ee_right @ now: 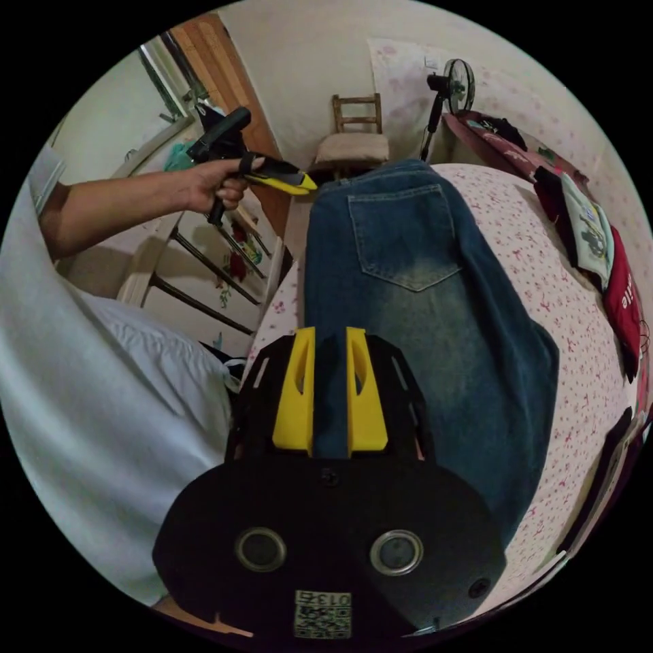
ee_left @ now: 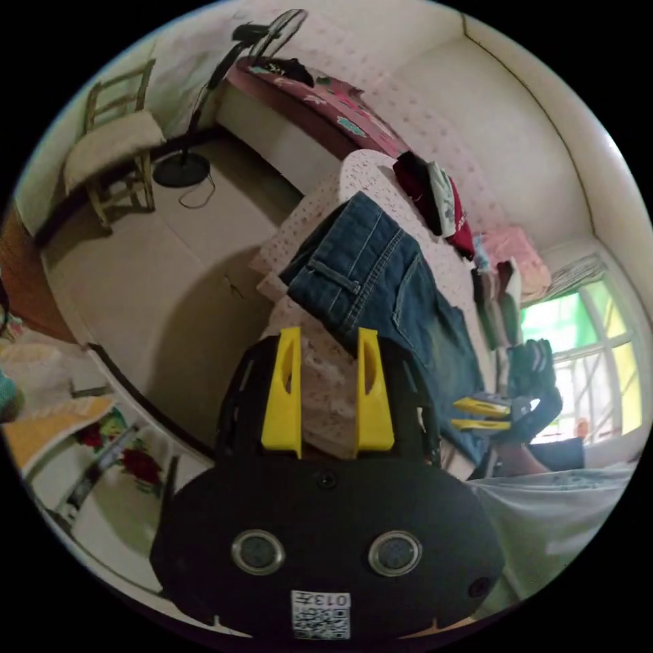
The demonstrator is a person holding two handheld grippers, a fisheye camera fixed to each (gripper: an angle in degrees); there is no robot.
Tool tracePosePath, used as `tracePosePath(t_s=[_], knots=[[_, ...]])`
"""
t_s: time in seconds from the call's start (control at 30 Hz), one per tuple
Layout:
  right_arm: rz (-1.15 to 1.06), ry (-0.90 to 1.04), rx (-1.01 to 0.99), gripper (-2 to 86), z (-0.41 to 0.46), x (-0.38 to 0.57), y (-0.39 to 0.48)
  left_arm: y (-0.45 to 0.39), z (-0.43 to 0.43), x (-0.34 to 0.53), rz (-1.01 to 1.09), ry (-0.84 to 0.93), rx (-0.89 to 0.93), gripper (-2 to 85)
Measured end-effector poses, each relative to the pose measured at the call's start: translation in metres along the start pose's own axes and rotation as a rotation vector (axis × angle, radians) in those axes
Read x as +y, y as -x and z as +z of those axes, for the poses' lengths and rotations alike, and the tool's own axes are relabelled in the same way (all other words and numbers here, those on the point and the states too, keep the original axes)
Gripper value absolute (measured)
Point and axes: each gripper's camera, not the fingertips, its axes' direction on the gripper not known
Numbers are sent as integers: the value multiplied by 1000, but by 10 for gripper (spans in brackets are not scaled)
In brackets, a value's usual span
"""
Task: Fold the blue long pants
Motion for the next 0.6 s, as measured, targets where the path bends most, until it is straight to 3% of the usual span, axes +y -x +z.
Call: tracePosePath(t_s=[0.17,0.27,0.43,0.6], knots=[[39,95,36,43,20,-12,11,39,3,-19,-126,-43,210,80],[62,149,42,15,26,-16,9,44,-2,-28,-135,-38,181,39],[-23,46,66,6,-1,-16,26,12,-46,-19,99,-128,55,26],[-56,161,66,11,22,-20,34,42,-8,-9,22,-37,94,32]])
